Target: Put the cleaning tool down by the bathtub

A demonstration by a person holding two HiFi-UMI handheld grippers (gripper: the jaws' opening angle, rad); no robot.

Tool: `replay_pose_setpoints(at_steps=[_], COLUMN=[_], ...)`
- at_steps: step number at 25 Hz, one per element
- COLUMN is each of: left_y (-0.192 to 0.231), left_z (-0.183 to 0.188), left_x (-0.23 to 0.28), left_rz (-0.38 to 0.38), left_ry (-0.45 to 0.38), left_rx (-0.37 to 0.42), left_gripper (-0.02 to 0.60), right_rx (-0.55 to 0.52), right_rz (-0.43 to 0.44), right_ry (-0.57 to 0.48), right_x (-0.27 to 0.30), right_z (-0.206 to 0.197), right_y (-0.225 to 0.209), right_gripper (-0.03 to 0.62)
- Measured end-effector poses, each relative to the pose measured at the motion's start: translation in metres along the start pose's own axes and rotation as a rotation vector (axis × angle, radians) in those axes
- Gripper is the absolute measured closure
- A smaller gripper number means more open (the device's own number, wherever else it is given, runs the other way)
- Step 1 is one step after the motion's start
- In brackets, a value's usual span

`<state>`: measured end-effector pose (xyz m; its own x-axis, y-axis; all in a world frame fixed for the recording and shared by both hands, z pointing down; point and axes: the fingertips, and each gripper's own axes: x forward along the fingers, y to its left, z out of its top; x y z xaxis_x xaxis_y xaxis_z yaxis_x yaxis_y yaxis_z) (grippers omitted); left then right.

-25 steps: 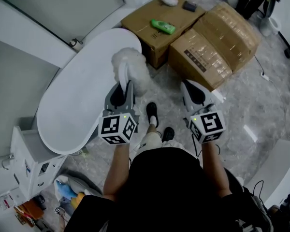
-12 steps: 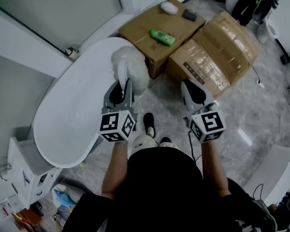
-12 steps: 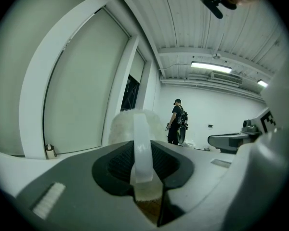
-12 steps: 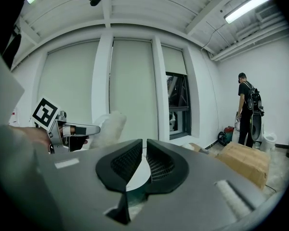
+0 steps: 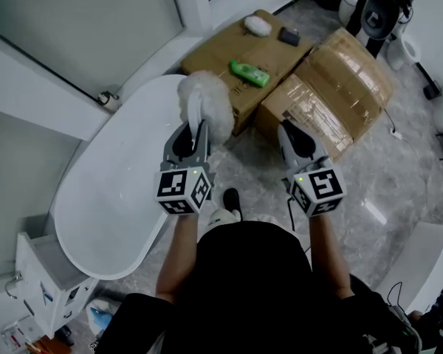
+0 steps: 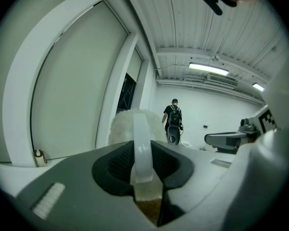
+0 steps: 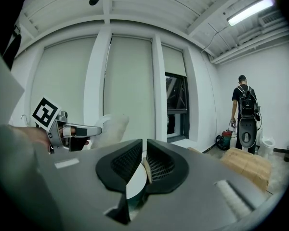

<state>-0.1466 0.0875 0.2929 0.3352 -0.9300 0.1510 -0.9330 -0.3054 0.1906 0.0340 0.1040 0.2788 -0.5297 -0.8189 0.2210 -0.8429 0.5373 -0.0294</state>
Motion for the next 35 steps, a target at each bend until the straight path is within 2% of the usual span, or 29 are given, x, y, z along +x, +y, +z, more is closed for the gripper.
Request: replay_pose_setpoints(at_steps=[7, 14, 22, 29, 35], left_y=[0.015, 0.019, 0.022, 0.027, 0.029], left_z=[-0.003, -0.015, -0.021, -0.025, -0.041], left_x=[0.026, 0.047, 0.082, 0.139, 0.189], left_rz=[-0.038, -0.037, 0.019, 0.095, 0.165], left_ry=[0.027, 0.062, 0.097, 0.124, 0.158], left_rx=[0.006, -0.014, -0.028, -0.059, -0.077], left_gripper=[0.492, 0.492, 0.492, 0.492, 0.492], right_rx=[0.005, 0.024, 0.031, 0.021, 0.021], right_rz=[-0.015, -0.011, 0.040, 0.120, 0.171], right_ry=[0.010, 0.036, 0.035, 0.056, 0.074], right_x=[0.029, 0.043, 0.077, 0.123, 0.155], right_z=[-0.001, -0.010, -0.005, 0.002, -0.004], right_y=[0.000, -0.013, -0.048, -0.093, -0.139], right_gripper=[0.582, 0.582, 0.582, 0.582, 0.582])
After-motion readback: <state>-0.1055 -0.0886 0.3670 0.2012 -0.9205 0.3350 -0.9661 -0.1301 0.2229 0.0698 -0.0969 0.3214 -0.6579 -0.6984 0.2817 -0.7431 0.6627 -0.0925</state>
